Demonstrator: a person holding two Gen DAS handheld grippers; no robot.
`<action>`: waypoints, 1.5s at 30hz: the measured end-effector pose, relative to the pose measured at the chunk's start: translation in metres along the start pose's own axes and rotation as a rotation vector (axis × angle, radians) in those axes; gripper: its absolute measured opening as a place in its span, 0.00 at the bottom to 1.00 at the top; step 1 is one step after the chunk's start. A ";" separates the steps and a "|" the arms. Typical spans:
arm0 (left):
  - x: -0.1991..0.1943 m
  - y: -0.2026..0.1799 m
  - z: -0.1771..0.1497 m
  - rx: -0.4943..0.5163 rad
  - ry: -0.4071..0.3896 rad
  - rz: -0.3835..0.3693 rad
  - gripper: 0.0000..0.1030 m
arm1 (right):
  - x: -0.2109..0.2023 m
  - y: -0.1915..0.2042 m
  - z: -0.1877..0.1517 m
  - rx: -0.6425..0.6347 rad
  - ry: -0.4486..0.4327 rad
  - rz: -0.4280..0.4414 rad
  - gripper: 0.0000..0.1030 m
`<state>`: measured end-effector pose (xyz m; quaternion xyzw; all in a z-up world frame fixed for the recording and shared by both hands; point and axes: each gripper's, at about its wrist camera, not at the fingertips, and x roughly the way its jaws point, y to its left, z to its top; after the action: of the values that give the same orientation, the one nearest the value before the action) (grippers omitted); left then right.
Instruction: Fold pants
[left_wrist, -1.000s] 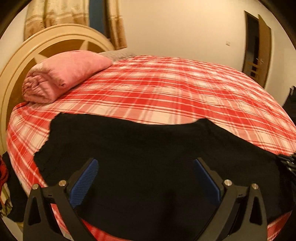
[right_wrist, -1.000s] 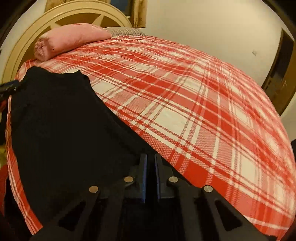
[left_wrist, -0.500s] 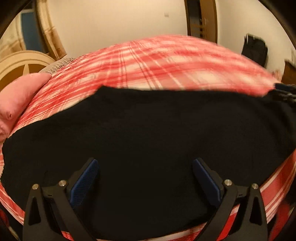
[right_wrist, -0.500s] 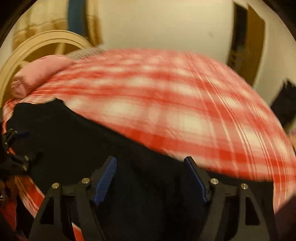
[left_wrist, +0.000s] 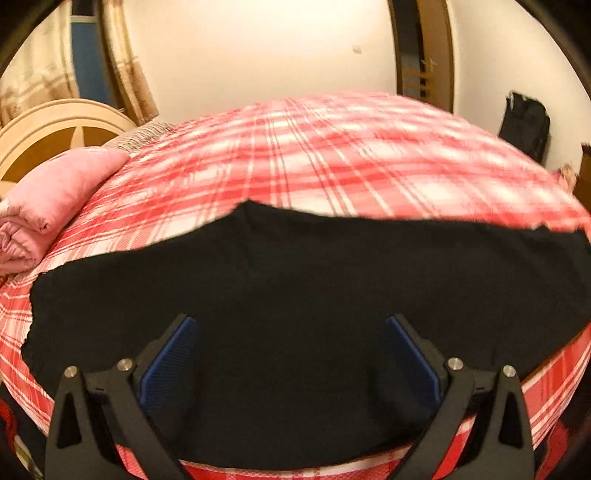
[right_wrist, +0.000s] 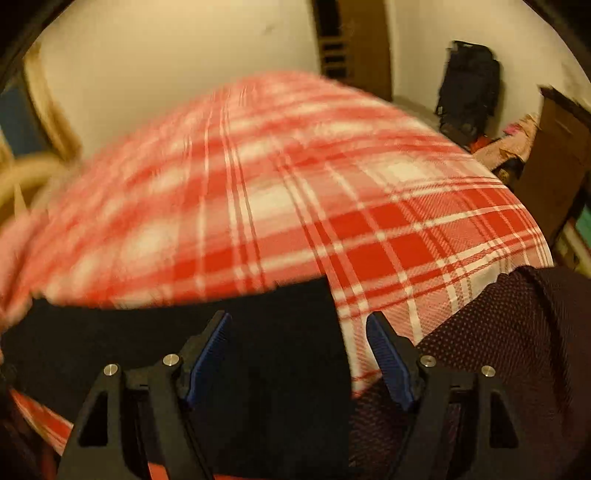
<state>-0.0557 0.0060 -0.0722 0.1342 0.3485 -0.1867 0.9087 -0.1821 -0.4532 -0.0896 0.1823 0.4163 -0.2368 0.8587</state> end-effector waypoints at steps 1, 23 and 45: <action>0.001 0.001 0.002 -0.006 -0.002 0.002 1.00 | 0.009 0.000 -0.003 -0.025 0.033 -0.022 0.74; 0.006 0.010 0.002 -0.041 0.012 -0.034 1.00 | -0.009 0.017 -0.015 0.031 0.119 0.199 0.10; -0.001 0.115 -0.006 -0.214 -0.029 0.114 1.00 | 0.040 0.446 -0.079 -0.338 0.173 0.707 0.14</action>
<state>-0.0105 0.1117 -0.0628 0.0532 0.3452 -0.0985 0.9318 0.0393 -0.0566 -0.1163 0.1898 0.4316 0.1611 0.8670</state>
